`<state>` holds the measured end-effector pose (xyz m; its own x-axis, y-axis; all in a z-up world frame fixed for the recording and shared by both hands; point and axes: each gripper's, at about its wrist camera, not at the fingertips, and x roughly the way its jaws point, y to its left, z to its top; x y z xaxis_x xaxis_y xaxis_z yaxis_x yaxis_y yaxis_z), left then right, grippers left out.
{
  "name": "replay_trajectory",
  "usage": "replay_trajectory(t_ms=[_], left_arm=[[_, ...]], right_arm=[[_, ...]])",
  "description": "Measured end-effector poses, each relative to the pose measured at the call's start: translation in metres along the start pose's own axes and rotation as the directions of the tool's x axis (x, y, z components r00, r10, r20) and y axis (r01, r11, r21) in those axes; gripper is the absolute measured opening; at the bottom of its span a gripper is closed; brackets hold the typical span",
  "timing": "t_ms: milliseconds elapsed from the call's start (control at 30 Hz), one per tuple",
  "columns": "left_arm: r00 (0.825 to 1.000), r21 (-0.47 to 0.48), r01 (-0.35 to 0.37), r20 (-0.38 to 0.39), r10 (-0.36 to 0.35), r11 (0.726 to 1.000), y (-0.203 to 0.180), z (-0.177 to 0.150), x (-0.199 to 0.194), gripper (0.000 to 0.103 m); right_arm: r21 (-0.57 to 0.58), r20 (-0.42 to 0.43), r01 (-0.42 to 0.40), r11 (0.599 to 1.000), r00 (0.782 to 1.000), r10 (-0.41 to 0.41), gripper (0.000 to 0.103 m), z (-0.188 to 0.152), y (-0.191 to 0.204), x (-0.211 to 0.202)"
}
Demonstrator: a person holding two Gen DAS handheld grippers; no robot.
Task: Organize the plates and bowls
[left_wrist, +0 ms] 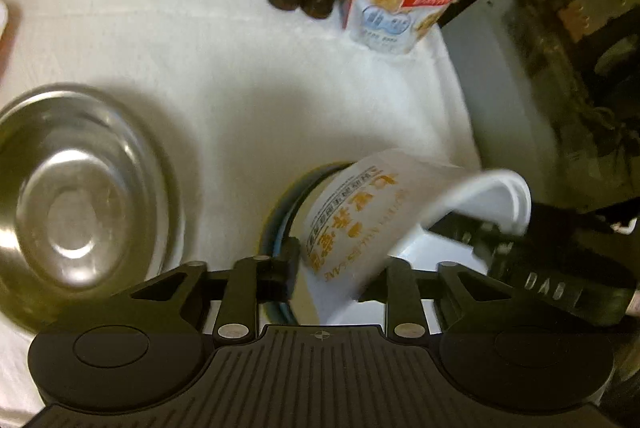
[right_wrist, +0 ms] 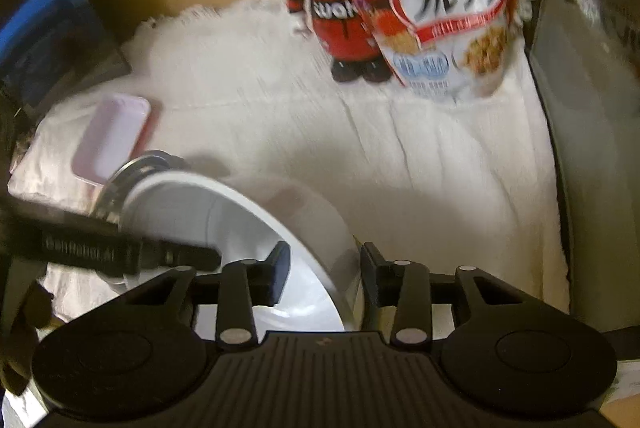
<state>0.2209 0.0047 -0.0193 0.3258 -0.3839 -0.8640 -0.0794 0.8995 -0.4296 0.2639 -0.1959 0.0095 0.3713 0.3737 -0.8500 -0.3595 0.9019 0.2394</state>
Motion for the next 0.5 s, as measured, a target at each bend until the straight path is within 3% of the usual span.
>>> replay_trajectory(t_ms=[200, 300, 400, 500], left_arm=[[0.993, 0.111, -0.059, 0.105, 0.048, 0.992, -0.017, -0.002, -0.014, 0.029], [0.983, 0.074, -0.017, 0.182, 0.003, 0.997, -0.015, 0.005, -0.021, 0.034], [0.987, 0.066, -0.006, 0.161, -0.004, 0.998, -0.013, 0.01, -0.02, 0.033], [0.991, 0.084, -0.009, 0.136, -0.003, 0.996, -0.012, 0.006, -0.024, 0.033]], right_arm=[[0.039, 0.066, 0.073, 0.997, 0.995, -0.076, 0.056, -0.001, -0.008, 0.002], [0.077, 0.054, 0.096, 0.992, 0.993, -0.101, 0.056, 0.002, -0.016, 0.012], [0.146, 0.037, 0.082, 0.986, 0.995, -0.089, 0.057, 0.002, -0.024, 0.016], [0.137, 0.017, 0.086, 0.987, 0.996, -0.089, 0.06, -0.001, -0.022, 0.015]])
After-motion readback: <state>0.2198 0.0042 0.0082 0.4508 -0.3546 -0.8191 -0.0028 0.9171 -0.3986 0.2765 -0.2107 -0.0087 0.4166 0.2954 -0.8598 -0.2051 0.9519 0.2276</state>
